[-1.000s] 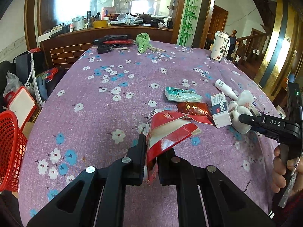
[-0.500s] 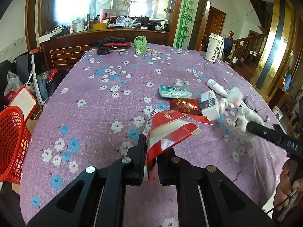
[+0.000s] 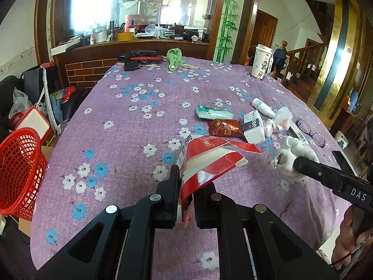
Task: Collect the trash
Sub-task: 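Grasp the white tissue with the right tool while the left tool holds the wrapper, then carry the wrapper and tissue to the red basket and release both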
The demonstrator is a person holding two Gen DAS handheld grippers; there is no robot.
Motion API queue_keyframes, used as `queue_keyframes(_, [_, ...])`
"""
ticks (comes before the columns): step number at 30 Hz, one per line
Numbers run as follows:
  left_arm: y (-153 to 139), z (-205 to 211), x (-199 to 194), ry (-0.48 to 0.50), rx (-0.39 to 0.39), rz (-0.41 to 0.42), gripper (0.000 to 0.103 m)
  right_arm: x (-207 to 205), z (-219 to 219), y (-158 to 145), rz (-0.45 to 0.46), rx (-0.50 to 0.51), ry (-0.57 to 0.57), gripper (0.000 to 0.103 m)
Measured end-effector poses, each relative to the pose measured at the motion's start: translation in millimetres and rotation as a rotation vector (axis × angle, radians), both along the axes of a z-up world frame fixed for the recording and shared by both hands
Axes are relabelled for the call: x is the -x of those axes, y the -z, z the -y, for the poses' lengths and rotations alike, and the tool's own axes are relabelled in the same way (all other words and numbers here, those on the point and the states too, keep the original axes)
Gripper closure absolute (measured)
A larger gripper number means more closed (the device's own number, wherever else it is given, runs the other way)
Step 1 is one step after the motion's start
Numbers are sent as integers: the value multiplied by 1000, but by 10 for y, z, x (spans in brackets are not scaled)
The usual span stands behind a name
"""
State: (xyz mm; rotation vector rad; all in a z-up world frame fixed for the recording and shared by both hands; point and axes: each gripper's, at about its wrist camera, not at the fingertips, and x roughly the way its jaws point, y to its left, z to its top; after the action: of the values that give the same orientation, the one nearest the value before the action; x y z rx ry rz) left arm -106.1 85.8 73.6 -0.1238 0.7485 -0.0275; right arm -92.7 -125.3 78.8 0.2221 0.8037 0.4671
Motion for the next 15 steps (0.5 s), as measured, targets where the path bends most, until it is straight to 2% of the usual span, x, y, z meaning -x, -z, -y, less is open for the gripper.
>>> queue_keyframes(15, [-55, 10, 88, 6, -6, 12, 93, 104, -117, -44, 15, 14, -30, 72])
